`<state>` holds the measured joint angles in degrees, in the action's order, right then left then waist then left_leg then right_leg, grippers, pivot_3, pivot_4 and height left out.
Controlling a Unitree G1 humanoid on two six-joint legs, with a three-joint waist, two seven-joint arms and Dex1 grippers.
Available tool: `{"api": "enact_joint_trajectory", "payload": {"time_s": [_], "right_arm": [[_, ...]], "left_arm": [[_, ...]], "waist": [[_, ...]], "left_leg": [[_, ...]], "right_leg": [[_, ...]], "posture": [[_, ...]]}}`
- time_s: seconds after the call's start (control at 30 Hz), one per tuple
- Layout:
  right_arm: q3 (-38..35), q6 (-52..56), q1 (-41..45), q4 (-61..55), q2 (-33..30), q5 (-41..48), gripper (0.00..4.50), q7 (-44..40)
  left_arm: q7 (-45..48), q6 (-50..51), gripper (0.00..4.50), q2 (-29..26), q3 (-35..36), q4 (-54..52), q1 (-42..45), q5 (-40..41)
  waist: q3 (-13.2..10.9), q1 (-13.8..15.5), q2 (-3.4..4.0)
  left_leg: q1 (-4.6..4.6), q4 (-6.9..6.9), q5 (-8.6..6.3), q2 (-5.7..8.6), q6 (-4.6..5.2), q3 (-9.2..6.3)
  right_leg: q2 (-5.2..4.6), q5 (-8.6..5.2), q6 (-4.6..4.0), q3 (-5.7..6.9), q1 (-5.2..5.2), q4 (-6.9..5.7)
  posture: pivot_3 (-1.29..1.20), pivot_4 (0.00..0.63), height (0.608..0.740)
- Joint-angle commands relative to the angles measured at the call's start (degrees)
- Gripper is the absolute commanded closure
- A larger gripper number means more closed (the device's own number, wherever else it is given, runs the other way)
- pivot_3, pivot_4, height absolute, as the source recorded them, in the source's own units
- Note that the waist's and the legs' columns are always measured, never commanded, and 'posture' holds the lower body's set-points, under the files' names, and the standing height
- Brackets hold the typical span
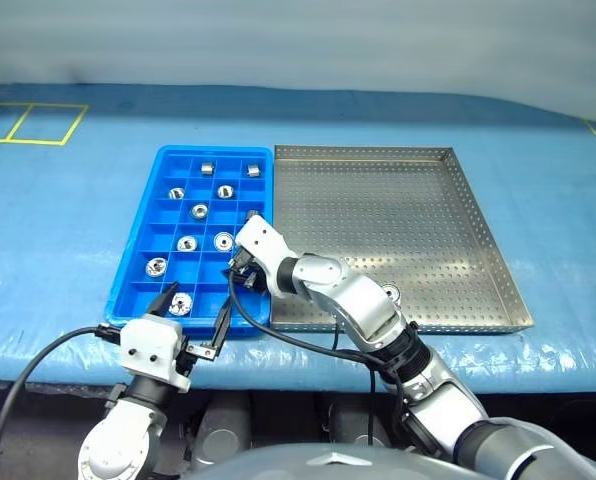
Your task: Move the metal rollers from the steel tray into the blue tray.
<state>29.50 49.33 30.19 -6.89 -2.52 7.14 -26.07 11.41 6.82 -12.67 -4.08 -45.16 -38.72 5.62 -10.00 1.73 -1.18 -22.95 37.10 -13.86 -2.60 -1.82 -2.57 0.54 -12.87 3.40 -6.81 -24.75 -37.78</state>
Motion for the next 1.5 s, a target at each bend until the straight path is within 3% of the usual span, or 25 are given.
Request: {"api": "enact_joint_trajectory", "payload": {"time_s": [0.03,0.13,0.17,0.43,0.8,1.17,1.5], "right_arm": [[-1.73,1.34,-0.47,-1.03,-0.43,0.31,1.16,0.28],[-2.79,1.86,-0.43,-2.03,-0.63,0.36,0.12,0.80],[-3.15,2.02,-0.37,-2.43,-0.75,0.30,0.02,1.01],[-10.34,4.60,0.06,-9.04,-4.64,0.07,0.02,3.55],[-18.69,15.15,-7.47,-21.66,-13.53,1.17,0.02,6.19],[-20.98,33.07,-12.42,-32.14,-16.16,4.16,0.02,7.82],[-18.29,35.89,-13.75,-29.02,-15.99,5.61,0.02,9.47]], "left_arm": [[0.79,-1.65,0.00,0.01,-0.50,-1.92,0.51,0.70],[1.65,-1.64,0.00,-0.20,-0.64,-1.47,1.19,1.15],[1.95,-1.58,0.00,-0.24,-0.70,-1.31,1.48,1.25],[5.28,0.23,0.00,-1.91,-1.85,1.25,7.32,3.01],[11.51,4.10,0.00,-4.53,-4.09,6.78,18.66,6.34],[14.75,5.06,0.00,-5.91,-5.06,8.55,21.69,7.80],[14.44,5.00,0.00,-6.15,-5.99,8.31,20.90,6.36]], "waist": [[0.00,0.17,0.00],[0.00,0.39,0.00],[0.00,0.43,-0.01],[0.00,-0.27,0.00],[0.01,-6.33,0.00],[0.02,-11.66,-0.01],[0.02,-12.57,-0.02]], "left_leg": [[0.00,0.00,0.00,0.00,0.00,0.00],[0.00,0.04,0.00,0.01,0.00,0.01],[0.00,0.05,0.00,0.01,0.00,0.02],[-0.04,0.06,0.00,0.02,-0.01,0.07],[-0.06,0.05,-0.01,0.01,0.01,0.07],[0.02,0.12,-0.01,0.01,0.01,0.07],[0.03,0.12,-0.01,0.02,0.01,0.05]], "right_leg": [[0.00,0.00,0.00,0.00,0.00,0.00],[-0.02,0.00,0.00,0.00,0.01,0.01],[-0.02,0.00,0.00,0.00,0.01,0.01],[-0.04,0.00,0.00,-0.02,-0.01,0.03],[-0.01,0.04,0.07,-0.05,0.01,-0.01],[0.02,0.09,0.16,-0.13,0.09,-0.06],[0.03,0.11,0.19,-0.15,0.11,-0.06]], "posture": [[0.26,0.150,0.740],[0.23,0.150,0.740],[0.23,0.150,0.740],[0.10,0.150,0.740],[-0.11,0.150,0.740],[-0.17,0.150,0.740],[-0.12,0.150,0.740]]}}
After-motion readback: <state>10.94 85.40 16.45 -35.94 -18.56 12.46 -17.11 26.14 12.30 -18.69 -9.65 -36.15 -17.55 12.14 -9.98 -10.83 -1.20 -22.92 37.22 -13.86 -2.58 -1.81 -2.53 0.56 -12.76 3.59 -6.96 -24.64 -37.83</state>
